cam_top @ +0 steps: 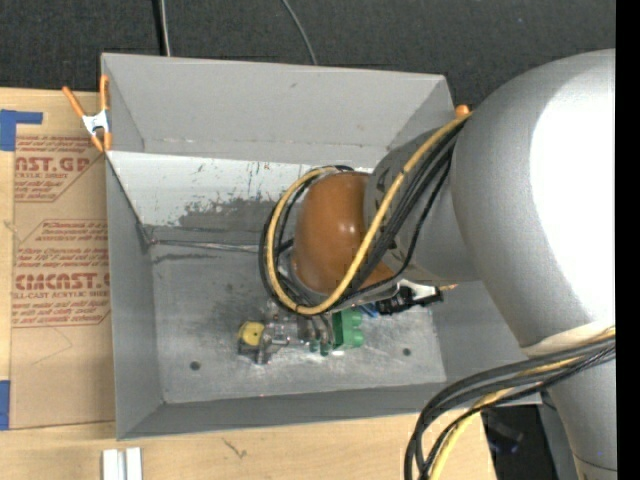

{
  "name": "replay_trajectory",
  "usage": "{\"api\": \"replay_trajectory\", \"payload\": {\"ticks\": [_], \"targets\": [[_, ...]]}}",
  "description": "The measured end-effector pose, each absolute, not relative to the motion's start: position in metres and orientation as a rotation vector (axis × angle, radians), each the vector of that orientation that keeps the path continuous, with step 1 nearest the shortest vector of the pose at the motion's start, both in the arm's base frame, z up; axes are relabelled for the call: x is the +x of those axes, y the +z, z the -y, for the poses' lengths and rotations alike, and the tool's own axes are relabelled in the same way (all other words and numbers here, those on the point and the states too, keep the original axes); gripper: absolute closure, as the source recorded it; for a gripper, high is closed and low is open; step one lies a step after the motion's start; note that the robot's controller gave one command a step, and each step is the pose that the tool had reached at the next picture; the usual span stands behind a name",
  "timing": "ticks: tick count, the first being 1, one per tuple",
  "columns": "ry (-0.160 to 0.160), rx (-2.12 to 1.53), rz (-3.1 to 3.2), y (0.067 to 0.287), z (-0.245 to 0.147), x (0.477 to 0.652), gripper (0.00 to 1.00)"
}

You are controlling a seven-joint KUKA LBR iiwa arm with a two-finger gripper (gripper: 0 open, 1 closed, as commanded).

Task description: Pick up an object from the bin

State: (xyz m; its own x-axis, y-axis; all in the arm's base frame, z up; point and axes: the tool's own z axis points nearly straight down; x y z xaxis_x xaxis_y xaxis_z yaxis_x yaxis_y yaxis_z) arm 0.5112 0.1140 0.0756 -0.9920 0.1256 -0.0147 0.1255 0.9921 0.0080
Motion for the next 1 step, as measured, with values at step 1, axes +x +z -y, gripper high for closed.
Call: {"api": "replay_trajectory", "payload": {"ticks": [1], "targets": [[0.005, 0.176, -3.127, 0.2858, -0.1229, 0.5141, 1.00]]}}
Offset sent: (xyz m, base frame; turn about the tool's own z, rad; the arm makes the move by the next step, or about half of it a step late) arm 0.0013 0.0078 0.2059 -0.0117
